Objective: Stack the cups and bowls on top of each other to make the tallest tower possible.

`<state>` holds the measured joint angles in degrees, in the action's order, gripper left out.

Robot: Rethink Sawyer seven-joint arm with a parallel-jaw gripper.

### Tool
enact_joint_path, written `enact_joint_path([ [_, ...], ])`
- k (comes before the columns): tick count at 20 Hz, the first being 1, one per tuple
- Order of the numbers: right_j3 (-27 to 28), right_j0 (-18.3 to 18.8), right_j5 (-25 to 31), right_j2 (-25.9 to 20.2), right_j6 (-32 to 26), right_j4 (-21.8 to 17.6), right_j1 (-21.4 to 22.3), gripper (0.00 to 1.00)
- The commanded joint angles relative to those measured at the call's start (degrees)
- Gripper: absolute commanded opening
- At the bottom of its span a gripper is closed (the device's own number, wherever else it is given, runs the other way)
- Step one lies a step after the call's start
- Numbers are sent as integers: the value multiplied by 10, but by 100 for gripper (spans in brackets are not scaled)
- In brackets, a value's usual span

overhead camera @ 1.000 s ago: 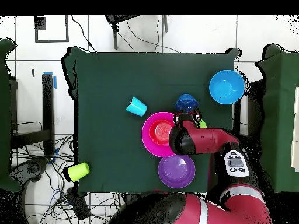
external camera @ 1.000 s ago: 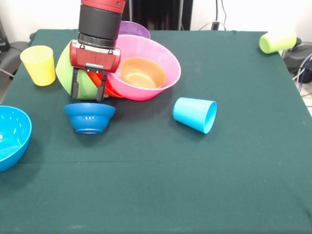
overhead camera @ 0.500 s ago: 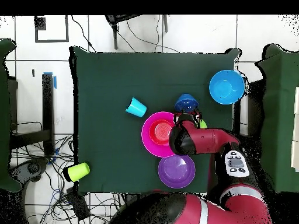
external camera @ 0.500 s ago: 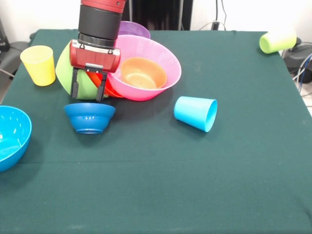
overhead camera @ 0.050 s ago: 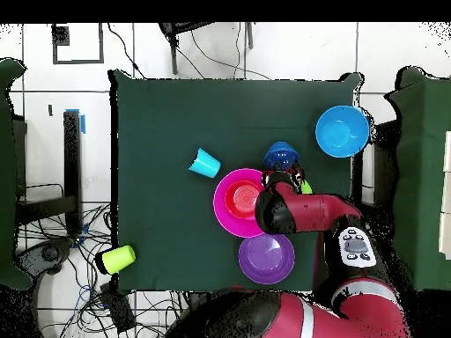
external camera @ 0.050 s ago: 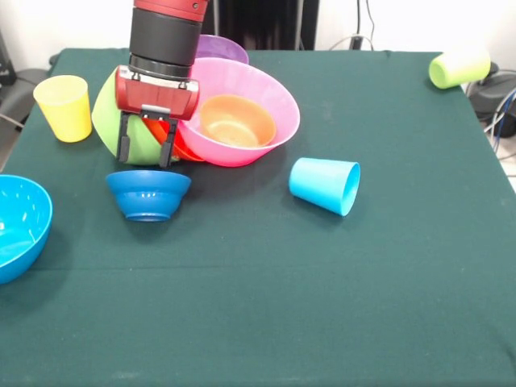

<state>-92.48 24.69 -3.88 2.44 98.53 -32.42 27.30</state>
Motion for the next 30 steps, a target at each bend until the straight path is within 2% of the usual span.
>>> enact_joint_path([
  [1, -4, -1, 4, -47, 35, -30, -16, 100],
  [4, 1, 7, 12, -57, 27, -34, -15, 100],
  [9, -3, 1, 7, -50, 33, -31, -15, 100],
  [14, 3, 16, 14, -65, 23, -37, -18, 100],
  [18, 1, 6, 8, -54, 30, -32, -17, 100],
  [30, -1, 8, 1, -52, 32, -35, -19, 100],
])
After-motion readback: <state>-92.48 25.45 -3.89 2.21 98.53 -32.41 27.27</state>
